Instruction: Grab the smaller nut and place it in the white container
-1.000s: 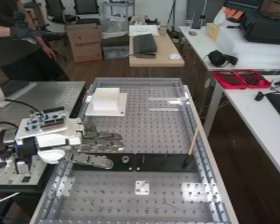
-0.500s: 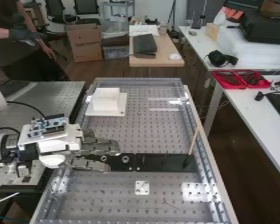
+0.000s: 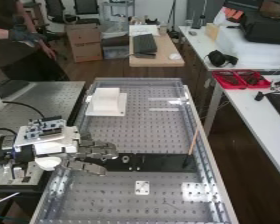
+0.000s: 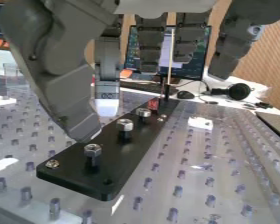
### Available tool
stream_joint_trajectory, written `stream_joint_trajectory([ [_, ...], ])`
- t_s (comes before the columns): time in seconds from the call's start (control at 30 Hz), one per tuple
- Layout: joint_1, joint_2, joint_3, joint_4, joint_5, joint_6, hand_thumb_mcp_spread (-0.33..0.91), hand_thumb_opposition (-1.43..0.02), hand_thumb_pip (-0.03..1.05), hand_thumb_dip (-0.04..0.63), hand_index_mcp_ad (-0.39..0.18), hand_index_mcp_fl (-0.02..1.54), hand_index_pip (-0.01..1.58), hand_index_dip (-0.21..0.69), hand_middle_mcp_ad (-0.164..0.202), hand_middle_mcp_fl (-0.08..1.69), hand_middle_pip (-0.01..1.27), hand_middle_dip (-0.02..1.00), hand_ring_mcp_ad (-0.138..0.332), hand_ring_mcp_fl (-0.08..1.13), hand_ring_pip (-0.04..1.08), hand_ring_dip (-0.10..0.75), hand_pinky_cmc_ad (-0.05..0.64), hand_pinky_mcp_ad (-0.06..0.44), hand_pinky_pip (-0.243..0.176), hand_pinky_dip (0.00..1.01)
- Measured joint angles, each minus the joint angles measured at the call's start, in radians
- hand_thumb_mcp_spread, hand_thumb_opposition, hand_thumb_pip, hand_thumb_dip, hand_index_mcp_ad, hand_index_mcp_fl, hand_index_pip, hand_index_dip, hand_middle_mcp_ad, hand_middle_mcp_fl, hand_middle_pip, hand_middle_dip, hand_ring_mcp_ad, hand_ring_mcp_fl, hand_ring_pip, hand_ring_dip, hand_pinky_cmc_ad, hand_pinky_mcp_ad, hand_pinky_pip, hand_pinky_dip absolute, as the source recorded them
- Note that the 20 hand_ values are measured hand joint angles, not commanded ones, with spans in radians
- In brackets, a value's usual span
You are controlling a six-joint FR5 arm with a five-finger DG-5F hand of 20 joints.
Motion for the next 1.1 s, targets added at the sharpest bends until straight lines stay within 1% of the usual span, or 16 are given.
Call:
stream_joint_trajectory([
  [0.07, 0.0, 0.0, 0.0, -0.002, 0.0, -0.002, 0.42, -0.84, 0.7, 0.22, -0.183, 0.02, 1.56, 0.188, 0.058, 0.09, 0.13, 0.22, 0.129, 0.0, 0.09, 0.087, 0.394, 0.293, -0.089, 0.33],
  [0.2, 0.001, -0.005, 0.002, -0.01, 0.002, -0.01, 0.42, -0.84, 0.7, 0.22, -0.18, 0.02, 1.56, 0.237, 0.061, 0.09, 0.13, 0.22, 0.129, 0.0, 0.09, 0.087, 0.398, 0.295, -0.084, 0.33],
  [0.23, 0.002, -0.006, 0.002, -0.01, 0.002, -0.012, 0.42, -0.84, 0.7, 0.22, -0.183, 0.02, 1.55, 0.236, 0.061, 0.09, 0.13, 0.22, 0.129, 0.0, 0.09, 0.087, 0.4, 0.295, -0.075, 0.33],
  [0.27, 0.003, -0.007, 0.002, -0.009, 0.002, -0.014, 0.42, -0.84, 0.7, 0.22, -0.183, 0.02, 1.56, 0.253, 0.061, 0.09, 0.13, 0.22, 0.129, 0.0, 0.09, 0.087, 0.401, 0.295, -0.075, 0.33],
  [0.33, 0.004, -0.008, 0.001, -0.008, 0.002, -0.014, 0.42, -0.84, 0.7, 0.22, -0.183, 0.02, 1.56, 0.253, 0.061, 0.09, 0.13, 0.22, 0.127, 0.0, 0.09, 0.087, 0.387, 0.295, -0.075, 0.33],
  [0.37, 0.005, -0.01, 0.001, -0.005, 0.002, -0.016, 0.42, -0.84, 0.7, 0.22, -0.183, 0.02, 1.56, 0.269, 0.058, 0.09, 0.13, 0.22, 0.131, 0.0, 0.09, 0.087, 0.387, 0.291, -0.073, 0.33],
  [0.4, 0.005, -0.011, 0.0, -0.004, 0.002, -0.016, 0.42, -0.84, 0.7, 0.223, -0.183, 0.02, 1.55, 0.265, 0.061, 0.09, 0.13, 0.22, 0.131, 0.0, 0.09, 0.087, 0.387, 0.291, -0.073, 0.33],
  [0.43, 0.006, -0.013, 0.0, -0.003, 0.002, -0.018, 0.42, -0.85, 0.7, 0.223, -0.183, 0.02, 1.56, 0.283, 0.058, 0.09, 0.13, 0.22, 0.131, 0.0, 0.09, 0.087, 0.387, 0.291, -0.072, 0.32],
  [0.47, 0.006, -0.013, 0.0, -0.003, 0.002, -0.019, 0.42, -0.85, 0.69, 0.22, -0.183, 0.02, 1.56, 0.284, 0.061, 0.09, 0.13, 0.22, 0.134, 0.0, 0.09, 0.087, 0.391, 0.295, -0.061, 0.32],
  [0.57, 0.006, -0.017, 0.0, -0.004, 0.002, -0.021, 0.43, -0.85, 0.68, 0.22, -0.183, 0.02, 1.56, 0.284, 0.058, 0.09, 0.13, 0.22, 0.113, 0.0, 0.09, 0.087, 0.382, 0.295, -0.061, 0.3],
  [0.7, 0.004, -0.019, 0.0, -0.005, -0.001, -0.025, 0.43, -0.85, 0.68, 0.22, -0.18, 0.02, 1.56, 0.284, 0.058, 0.09, 0.13, 0.22, 0.113, 0.0, 0.09, 0.087, 0.38, 0.291, -0.061, 0.27],
  [0.8, 0.002, -0.022, 0.001, -0.008, -0.002, -0.031, 0.45, -0.85, 0.68, 0.223, -0.18, 0.02, 1.56, 0.284, 0.058, 0.09, 0.13, 0.22, 0.113, 0.0, 0.09, 0.087, 0.379, 0.295, -0.042, 0.27],
  [0.97, 0.001, -0.031, 0.007, -0.021, -0.004, -0.048, 0.45, -0.85, 0.68, 0.22, -0.183, 0.02, 1.56, 0.284, 0.058, 0.09, 0.13, 0.23, 0.113, 0.0, 0.09, 0.087, 0.379, 0.298, -0.042, 0.27],
  [1.1, 0.001, -0.033, 0.009, -0.02, -0.007, -0.045, 0.45, -0.85, 0.68, 0.22, -0.183, 0.02, 1.56, 0.284, 0.058, 0.09, 0.13, 0.22, 0.115, 0.0, 0.09, 0.087, 0.379, 0.279, -0.045, 0.27],
])
